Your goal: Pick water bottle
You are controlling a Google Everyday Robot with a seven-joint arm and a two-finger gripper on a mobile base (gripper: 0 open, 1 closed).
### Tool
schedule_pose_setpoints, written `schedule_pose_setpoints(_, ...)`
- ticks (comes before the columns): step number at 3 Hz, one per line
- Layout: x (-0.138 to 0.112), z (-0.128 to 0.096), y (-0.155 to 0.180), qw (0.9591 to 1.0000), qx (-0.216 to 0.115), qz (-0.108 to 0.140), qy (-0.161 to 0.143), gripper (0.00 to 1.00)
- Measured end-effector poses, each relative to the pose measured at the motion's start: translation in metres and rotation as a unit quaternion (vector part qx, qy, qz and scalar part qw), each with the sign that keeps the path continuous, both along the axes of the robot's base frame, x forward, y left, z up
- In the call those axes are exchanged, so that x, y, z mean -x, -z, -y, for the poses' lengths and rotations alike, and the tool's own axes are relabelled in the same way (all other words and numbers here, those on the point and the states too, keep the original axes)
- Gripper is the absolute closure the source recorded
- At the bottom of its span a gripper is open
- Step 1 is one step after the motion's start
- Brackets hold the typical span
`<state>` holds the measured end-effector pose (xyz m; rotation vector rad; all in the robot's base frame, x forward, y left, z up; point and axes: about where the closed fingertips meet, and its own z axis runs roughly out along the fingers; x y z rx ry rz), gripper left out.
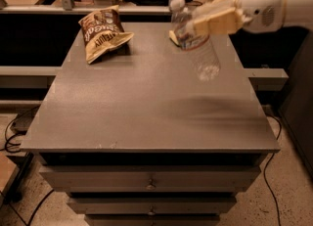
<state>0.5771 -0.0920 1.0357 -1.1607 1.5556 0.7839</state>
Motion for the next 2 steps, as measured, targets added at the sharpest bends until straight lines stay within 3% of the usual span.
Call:
schedule_pose_setpoints(1, 0.0047, 0.0077, -0.0410, 0.9995, -0.015, 0.028, 0.006, 1.00)
schedule_pose_setpoints(2, 0.0046, 0.0080, -0.0442, 0.9994, -0.016, 0.031, 0.006, 1.00)
